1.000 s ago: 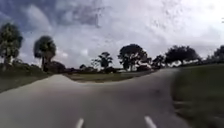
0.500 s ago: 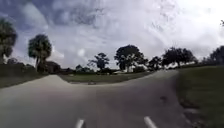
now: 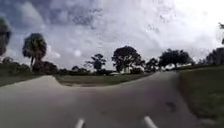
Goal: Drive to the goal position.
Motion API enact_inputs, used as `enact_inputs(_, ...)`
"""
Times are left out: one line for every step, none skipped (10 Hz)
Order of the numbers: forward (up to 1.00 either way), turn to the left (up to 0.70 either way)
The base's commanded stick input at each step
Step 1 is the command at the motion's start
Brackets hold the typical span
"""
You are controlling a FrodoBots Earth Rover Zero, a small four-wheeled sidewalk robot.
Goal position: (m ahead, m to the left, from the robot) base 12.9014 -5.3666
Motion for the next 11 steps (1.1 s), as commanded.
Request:
enact_inputs(0.69, 0.02)
enact_inputs(0.69, -0.01)
enact_inputs(0.69, -0.20)
enact_inputs(0.69, -0.34)
enact_inputs(0.69, -0.10)
enact_inputs(0.69, 0.00)
enact_inputs(0.69, 0.03)
enact_inputs(0.69, 0.03)
enact_inputs(0.69, 0.03)
enact_inputs(0.69, 0.03)
enact_inputs(0.69, 0.03)
